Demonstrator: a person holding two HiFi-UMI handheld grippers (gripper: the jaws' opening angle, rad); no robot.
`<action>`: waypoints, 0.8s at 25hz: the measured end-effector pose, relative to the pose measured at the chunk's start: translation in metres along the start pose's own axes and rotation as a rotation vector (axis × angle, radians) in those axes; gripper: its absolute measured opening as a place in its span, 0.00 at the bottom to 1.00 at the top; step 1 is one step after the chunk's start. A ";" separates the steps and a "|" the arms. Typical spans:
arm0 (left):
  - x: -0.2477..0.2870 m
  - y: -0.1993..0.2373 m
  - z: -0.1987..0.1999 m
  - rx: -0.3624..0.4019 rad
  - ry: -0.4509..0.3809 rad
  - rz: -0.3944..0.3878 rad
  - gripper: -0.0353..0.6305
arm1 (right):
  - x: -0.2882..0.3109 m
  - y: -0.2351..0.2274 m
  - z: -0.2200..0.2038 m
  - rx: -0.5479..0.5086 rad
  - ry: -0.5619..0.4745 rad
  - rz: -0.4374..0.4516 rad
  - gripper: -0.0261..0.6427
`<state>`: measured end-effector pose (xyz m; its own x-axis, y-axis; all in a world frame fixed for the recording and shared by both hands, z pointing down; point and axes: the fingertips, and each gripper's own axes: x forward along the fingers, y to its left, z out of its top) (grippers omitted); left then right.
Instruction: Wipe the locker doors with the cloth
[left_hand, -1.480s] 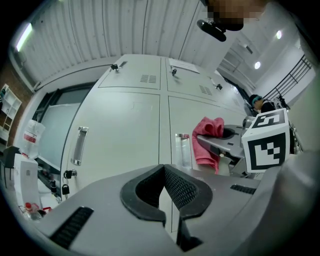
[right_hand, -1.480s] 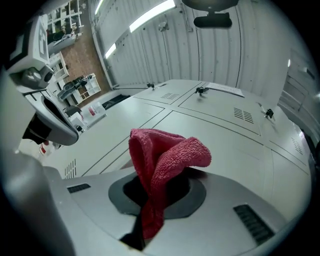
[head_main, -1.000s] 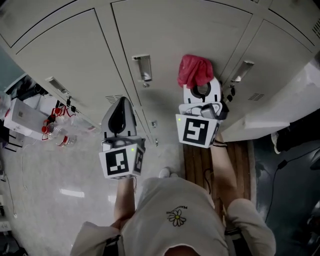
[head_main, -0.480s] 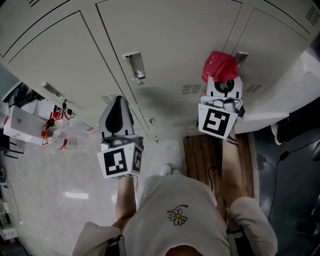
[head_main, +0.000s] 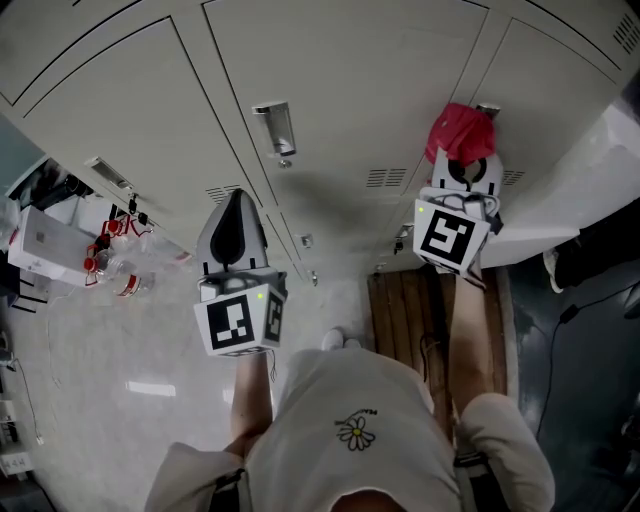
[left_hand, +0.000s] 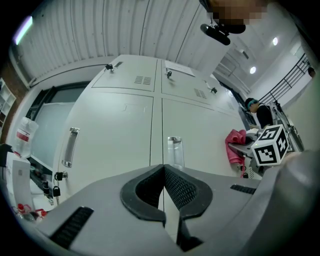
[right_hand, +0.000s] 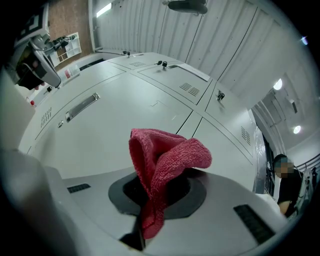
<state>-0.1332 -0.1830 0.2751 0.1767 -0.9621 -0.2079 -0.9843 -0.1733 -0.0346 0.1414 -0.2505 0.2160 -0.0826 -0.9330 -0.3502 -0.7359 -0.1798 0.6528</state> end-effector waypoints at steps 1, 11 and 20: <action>-0.001 0.001 0.000 0.000 0.001 0.002 0.08 | 0.000 0.000 0.000 0.002 0.002 -0.001 0.08; -0.007 0.001 -0.001 0.005 0.004 0.005 0.08 | -0.023 0.028 0.035 -0.032 -0.055 0.143 0.09; -0.016 0.005 0.000 0.002 0.003 0.038 0.08 | -0.057 0.136 0.094 0.187 -0.169 0.397 0.08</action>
<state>-0.1409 -0.1686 0.2777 0.1389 -0.9686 -0.2060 -0.9903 -0.1358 -0.0289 -0.0168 -0.1919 0.2614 -0.4787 -0.8519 -0.2125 -0.7325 0.2541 0.6316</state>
